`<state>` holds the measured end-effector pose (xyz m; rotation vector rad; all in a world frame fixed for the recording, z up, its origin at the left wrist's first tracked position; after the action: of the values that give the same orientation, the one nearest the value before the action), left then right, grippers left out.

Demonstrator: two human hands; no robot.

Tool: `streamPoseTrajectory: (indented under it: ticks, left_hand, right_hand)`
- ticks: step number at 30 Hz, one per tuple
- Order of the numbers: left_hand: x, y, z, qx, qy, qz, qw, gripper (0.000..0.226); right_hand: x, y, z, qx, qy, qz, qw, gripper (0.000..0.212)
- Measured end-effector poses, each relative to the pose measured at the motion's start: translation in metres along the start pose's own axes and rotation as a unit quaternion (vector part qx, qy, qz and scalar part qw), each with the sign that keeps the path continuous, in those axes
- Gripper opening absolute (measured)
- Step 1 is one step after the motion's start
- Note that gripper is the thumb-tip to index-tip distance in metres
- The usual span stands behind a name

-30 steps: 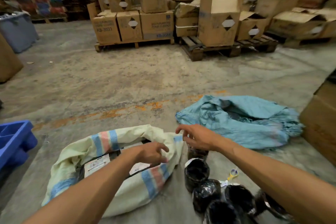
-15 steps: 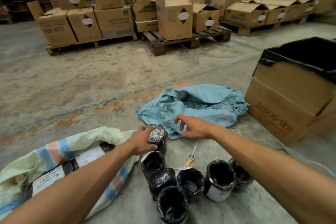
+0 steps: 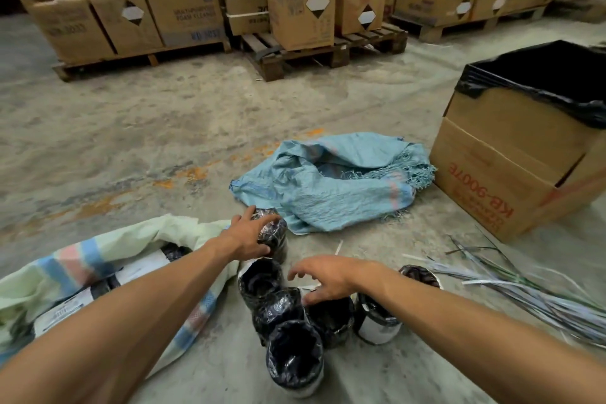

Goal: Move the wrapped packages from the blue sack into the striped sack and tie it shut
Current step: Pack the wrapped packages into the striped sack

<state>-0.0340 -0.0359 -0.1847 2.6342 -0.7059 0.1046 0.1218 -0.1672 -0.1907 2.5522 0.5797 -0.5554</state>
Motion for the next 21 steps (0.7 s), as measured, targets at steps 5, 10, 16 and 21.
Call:
streamPoseTrajectory:
  ticks: [5, 10, 16, 21]
  left_hand:
    - [0.001, -0.006, 0.003, 0.009, 0.015, 0.016, 1.000, 0.073]
    - [0.002, -0.011, 0.009, 0.026, 0.027, 0.010, 0.999, 0.067]
    - [0.002, -0.012, 0.010, 0.070, 0.063, 0.011, 0.995, 0.060]
    - [-0.005, -0.001, -0.020, 0.161, 0.129, 0.022, 0.978, 0.073]
  right_hand:
    - [-0.014, -0.023, 0.013, -0.002, 0.100, 0.020, 0.995, 0.055]
    - [-0.017, -0.035, 0.019, 0.019, 0.174, 0.033, 0.984, 0.054]
    - [-0.011, -0.035, 0.023, 0.054, 0.148, 0.002, 0.987, 0.054]
    - [-0.009, -0.021, -0.009, 0.146, 0.051, -0.036, 0.987, 0.051]
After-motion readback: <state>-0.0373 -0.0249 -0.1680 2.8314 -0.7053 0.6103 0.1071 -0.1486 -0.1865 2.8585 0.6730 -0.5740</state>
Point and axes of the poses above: each hand's wrist, its own y-axis away from the middle knuckle, its own z-axis out of the palm, x = y × z, the point moved 3 cm from there along -y, towards the middle knuckle, and after that the axes turned 2 degrees about -z, right-handed, at the moved point
